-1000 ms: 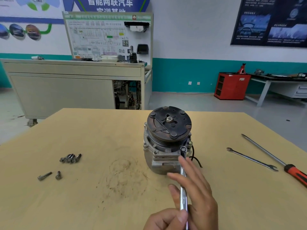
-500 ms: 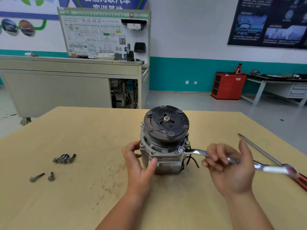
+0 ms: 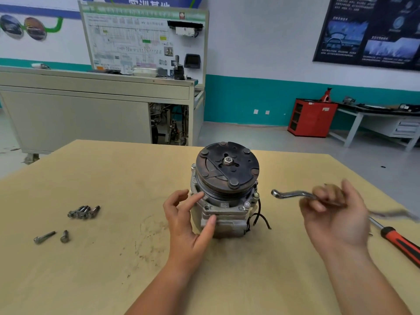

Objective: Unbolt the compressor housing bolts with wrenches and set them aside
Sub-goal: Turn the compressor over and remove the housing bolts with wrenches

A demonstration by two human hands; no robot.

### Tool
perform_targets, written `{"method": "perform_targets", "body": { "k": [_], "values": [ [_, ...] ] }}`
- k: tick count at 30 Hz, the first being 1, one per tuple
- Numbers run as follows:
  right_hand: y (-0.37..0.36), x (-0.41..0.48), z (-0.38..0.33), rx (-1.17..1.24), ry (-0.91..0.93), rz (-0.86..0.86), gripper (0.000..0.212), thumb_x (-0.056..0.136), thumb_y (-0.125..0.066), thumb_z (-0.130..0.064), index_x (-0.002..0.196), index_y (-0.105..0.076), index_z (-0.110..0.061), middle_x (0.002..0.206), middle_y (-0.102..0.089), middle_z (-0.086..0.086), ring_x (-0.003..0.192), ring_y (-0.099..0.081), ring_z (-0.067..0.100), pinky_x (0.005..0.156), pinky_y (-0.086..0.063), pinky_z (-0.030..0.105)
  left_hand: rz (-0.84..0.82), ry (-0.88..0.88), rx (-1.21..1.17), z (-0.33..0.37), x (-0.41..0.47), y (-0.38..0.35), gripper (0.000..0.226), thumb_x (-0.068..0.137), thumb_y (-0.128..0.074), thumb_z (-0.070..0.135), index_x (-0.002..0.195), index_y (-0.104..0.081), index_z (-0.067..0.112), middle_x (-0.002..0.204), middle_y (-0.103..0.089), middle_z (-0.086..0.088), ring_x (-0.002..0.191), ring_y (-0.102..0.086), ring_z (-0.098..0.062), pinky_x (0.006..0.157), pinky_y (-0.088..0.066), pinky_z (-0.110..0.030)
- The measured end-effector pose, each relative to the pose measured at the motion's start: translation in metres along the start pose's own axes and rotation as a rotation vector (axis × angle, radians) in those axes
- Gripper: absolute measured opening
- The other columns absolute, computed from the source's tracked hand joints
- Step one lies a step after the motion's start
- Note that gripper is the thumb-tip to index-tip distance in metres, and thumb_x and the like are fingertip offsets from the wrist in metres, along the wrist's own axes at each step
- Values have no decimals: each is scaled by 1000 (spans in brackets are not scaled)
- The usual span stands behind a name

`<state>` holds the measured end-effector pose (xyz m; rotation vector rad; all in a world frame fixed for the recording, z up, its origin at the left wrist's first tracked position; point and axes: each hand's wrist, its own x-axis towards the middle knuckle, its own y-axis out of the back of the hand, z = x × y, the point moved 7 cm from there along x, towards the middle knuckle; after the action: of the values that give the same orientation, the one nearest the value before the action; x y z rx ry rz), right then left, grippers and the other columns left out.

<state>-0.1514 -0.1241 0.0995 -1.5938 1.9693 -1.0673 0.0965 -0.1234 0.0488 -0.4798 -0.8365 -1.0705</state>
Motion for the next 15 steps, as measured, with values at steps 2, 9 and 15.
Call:
{"method": "perform_targets", "body": {
  "k": [2,9,15],
  "values": [
    [16,-30,-6,-129,226,61,51,94,-39,-23,50,-64,-17,62,-62,-4,54,-56,11,66,-53,25,-1,-10,10,3,0,0,40,79,-59,32,115,-47,46,131,-31,4,128,-33,-10,108,-25,-20],
    [-28,-114,34,-908,683,-179,32,71,-63,-18,99,-67,-31,115,-59,-8,110,-59,10,96,-42,16,-22,30,12,3,-1,0,27,80,-57,35,105,-52,44,130,-33,7,129,-34,-15,108,-27,-27],
    [-66,-125,45,-1098,755,-285,19,70,-56,-29,86,-66,-27,107,-55,-12,100,-60,-2,87,-39,5,-14,10,11,2,-2,0,22,82,-56,33,103,-54,41,125,-34,4,124,-35,-8,102,-25,-11]
  ]
}}
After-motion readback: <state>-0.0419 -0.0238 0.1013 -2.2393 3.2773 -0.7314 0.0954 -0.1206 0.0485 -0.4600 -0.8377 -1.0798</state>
